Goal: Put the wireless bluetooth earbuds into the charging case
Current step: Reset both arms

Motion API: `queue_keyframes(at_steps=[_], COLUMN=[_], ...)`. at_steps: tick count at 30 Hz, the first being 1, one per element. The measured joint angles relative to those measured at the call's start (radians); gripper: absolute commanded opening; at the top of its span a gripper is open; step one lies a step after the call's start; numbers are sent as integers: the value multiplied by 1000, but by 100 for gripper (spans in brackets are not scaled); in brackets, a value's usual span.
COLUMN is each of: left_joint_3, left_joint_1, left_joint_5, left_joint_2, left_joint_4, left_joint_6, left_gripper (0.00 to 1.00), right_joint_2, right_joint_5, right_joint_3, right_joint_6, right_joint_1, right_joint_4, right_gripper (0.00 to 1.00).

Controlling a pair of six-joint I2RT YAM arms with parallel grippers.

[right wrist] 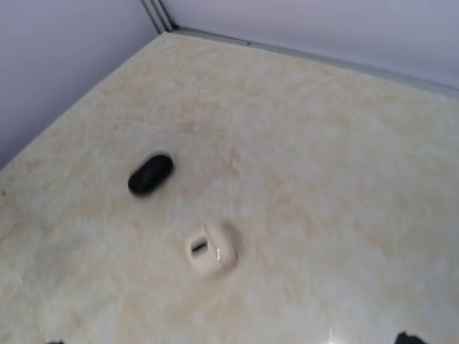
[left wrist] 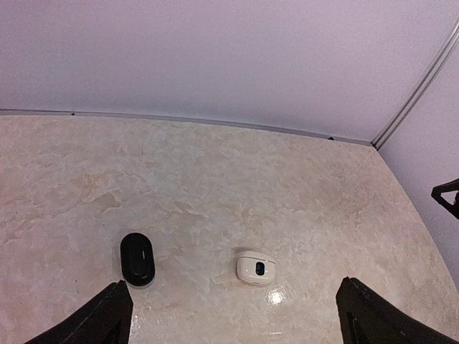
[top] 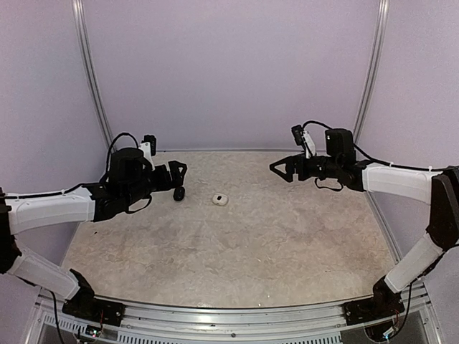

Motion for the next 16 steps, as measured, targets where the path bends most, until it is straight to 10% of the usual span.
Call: queue_keyframes(at_steps=[16], left_joint_3=[-35], left_joint_1=[-140], left_joint_5=[-79], left_joint_2=[213], left_joint_4=[43], left_joint_6=[-50], left_gripper=[99], right_joint_2=[-343], right_joint_5=[83], right_joint_3=[-548], right_joint_6=[78], right_joint_1=[-1], right_joint_4=[205], right_gripper=[100])
